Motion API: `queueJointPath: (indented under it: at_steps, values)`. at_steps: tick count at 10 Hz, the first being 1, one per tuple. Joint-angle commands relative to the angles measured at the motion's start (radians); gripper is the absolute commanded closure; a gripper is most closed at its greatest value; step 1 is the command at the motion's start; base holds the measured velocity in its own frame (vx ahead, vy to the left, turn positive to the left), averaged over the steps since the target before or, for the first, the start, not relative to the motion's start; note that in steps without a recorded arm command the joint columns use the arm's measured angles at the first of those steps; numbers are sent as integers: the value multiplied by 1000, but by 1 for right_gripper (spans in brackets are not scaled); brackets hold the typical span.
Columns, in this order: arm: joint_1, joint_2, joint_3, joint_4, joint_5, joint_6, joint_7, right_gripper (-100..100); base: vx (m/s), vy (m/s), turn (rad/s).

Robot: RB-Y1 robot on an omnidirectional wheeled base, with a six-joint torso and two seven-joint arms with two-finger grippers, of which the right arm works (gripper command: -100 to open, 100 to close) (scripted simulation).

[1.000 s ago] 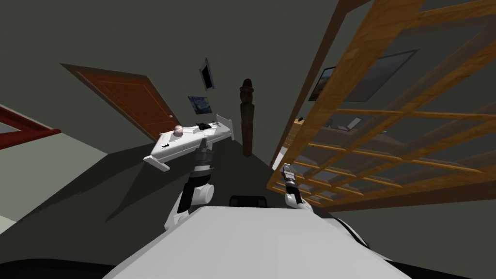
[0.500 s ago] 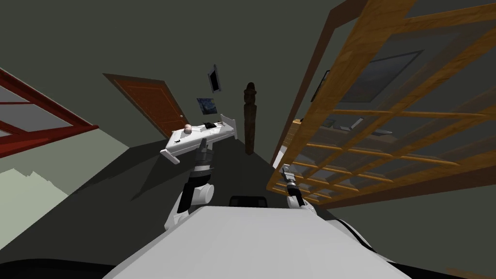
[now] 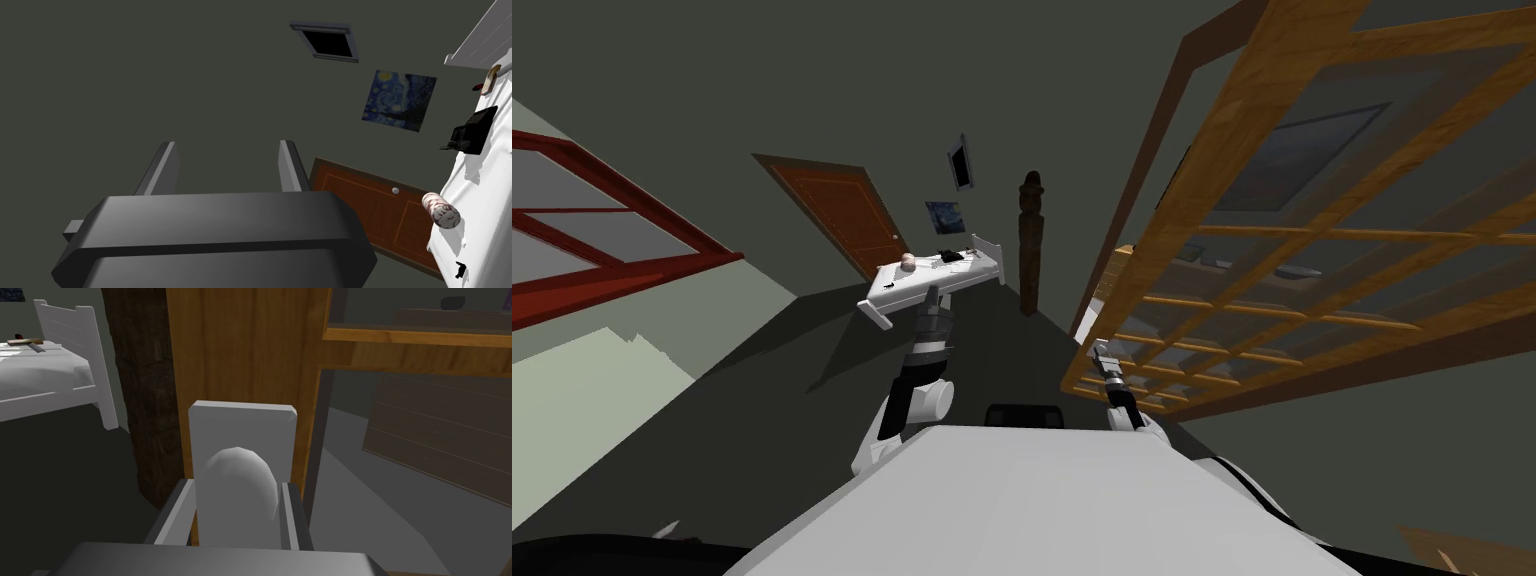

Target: Pull the door open

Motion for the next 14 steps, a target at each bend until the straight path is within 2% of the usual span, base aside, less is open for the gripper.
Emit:
queueJointPath:
  at_steps: [1, 6, 7, 8, 10, 11, 14]
  values:
    - [12, -9, 21, -13, 15, -9, -21, 100, -200, -60, 57]
    - [30, -37, 74, -25, 53, -42, -77, 100, -188, -40, 37]
    - [37, -35, 68, -40, 48, -23, -66, 100, -83, -16, 12]
    - [53, -49, 86, -37, 61, -50, -89, 100, -132, -33, 89]
    - [57, -54, 90, -37, 64, -58, -95, 100, -144, -38, 57]
    - [70, -69, 106, -36, 76, -85, -116, 100, -134, -38, 77]
    - [85, -86, 122, -34, 88, -114, -138, 100, -137, -50, 63]
